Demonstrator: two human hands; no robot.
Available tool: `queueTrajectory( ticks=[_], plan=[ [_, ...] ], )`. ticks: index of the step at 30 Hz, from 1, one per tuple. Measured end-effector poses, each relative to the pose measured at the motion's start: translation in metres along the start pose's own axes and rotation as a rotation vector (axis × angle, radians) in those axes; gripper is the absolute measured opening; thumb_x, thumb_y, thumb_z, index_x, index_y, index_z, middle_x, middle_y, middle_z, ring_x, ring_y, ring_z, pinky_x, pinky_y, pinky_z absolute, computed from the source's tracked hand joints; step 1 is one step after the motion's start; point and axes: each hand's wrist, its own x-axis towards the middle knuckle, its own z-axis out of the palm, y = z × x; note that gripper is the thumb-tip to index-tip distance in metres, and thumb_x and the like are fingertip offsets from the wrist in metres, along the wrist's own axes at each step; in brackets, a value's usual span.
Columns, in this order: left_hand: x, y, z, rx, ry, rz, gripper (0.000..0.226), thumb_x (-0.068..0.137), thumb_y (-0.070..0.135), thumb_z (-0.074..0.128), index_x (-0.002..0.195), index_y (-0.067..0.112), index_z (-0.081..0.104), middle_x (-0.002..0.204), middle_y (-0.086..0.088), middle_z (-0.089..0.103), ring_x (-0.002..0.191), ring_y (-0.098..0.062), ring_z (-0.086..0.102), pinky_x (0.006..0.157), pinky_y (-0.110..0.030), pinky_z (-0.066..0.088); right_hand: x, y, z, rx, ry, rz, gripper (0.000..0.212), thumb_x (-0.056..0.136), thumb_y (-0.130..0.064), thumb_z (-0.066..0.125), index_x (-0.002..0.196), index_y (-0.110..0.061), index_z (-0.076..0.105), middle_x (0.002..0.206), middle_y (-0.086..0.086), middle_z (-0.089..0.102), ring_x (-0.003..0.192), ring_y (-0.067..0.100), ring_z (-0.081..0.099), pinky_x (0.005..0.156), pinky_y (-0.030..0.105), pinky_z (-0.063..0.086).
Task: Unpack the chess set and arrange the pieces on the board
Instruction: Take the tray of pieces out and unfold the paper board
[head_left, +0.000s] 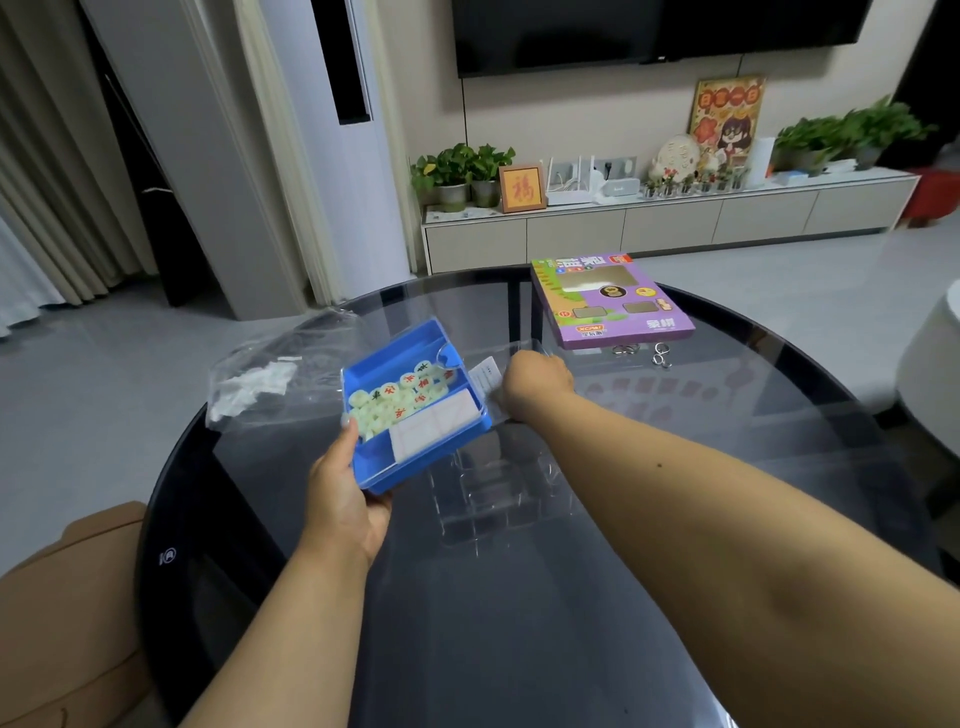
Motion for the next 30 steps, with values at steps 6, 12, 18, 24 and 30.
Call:
queueTrajectory(
  ticks=[6,12,18,24,30],
  plan=[
    [-0.004,0.002,0.002,0.009,0.024,-0.003,0.027,0.099,0.035,0.046,0.103,0.018,0.066,0.1,-0.004,0.074,0.087,-0.019,0.07,0.092,-0.043,0.049,0.007,0.03,-0.029,0.595,0.228,0.079,0.01,0.087,-0.021,0.058,0.093,-0.017,0.065,0.094,0.005,0.066,0.089,0.028,0.063,0.072,0.03,0.048],
    [-0.004,0.002,0.002,0.044,-0.01,-0.026,0.028,0.1,0.035,0.045,0.104,0.018,0.066,0.099,-0.003,0.075,0.097,-0.023,0.067,0.098,-0.046,0.045,0.003,0.098,-0.059,0.97,0.375,0.282,0.007,0.09,-0.016,0.058,0.088,-0.015,0.064,0.079,0.005,0.064,0.052,0.02,0.059,0.048,0.021,0.041],
    [-0.006,0.002,0.003,0.071,-0.021,-0.024,0.029,0.1,0.037,0.044,0.105,0.019,0.066,0.101,-0.003,0.074,0.092,-0.02,0.069,0.094,-0.043,0.047,0.0,0.128,-0.049,0.796,0.197,0.341,0.013,0.092,-0.011,0.057,0.1,-0.011,0.067,0.072,0.008,0.062,0.058,0.019,0.056,0.044,0.019,0.041],
    [-0.004,0.001,0.004,0.096,-0.018,-0.015,0.029,0.099,0.038,0.044,0.106,0.02,0.066,0.104,-0.004,0.074,0.09,-0.019,0.07,0.084,-0.038,0.051,-0.002,0.124,-0.044,0.12,0.195,0.082,0.031,0.097,-0.021,0.044,0.116,-0.008,0.065,0.125,0.014,0.055,0.121,0.03,0.045,0.091,0.034,0.044],
    [-0.003,-0.001,0.003,0.097,-0.029,-0.015,0.031,0.099,0.039,0.044,0.112,0.02,0.064,0.11,-0.004,0.072,0.097,-0.021,0.069,0.092,-0.041,0.049,-0.019,0.132,-0.026,-0.102,0.211,-0.298,0.054,0.08,-0.029,0.026,0.11,-0.028,0.07,0.123,-0.006,0.062,0.115,0.022,0.048,0.091,0.03,0.036]
  ],
)
